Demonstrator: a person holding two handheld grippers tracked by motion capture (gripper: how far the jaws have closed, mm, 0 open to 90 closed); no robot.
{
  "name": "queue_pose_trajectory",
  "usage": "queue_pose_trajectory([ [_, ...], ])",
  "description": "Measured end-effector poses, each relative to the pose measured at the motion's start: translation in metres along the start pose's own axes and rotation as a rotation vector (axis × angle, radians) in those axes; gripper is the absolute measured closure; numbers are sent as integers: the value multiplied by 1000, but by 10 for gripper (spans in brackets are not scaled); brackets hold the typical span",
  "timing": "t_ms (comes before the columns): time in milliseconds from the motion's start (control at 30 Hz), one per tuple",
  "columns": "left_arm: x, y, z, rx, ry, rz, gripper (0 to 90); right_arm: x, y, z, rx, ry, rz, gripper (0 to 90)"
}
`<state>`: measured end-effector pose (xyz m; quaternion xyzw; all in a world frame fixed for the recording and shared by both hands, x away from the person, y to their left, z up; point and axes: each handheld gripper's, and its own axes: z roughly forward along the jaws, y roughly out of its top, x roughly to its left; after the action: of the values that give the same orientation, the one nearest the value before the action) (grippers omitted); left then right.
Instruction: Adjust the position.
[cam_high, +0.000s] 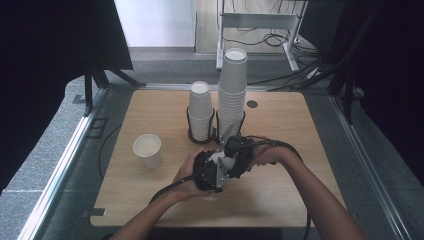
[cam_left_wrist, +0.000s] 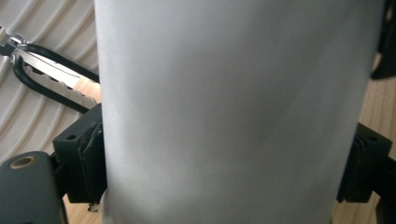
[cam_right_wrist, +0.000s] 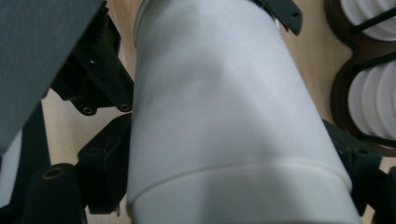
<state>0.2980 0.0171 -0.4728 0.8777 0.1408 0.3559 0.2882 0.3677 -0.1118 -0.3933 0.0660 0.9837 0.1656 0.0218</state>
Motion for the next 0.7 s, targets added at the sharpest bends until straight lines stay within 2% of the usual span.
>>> queue_pose_trajectory([
  [167,-1,1,2,10,0,15,116,-3,-1,2,22,16,-3,184],
  [333,-1,1,3,12,-11,-10,89,-5,-2,3,19,26,-8,199],
  [433,0,2,1,-8,-37,-46,32,-5,-4,5,22,9,-11,202],
  [533,0,1,-2,-14,-42,-60,15,-6,-8,7,18,4,4,203],
  [600,1,1,-3,-13,-45,-49,9,-8,-11,9,5,4,17,203],
  [700,0,1,-4,-29,-48,-71,6,-10,-15,13,9,-6,26,203],
])
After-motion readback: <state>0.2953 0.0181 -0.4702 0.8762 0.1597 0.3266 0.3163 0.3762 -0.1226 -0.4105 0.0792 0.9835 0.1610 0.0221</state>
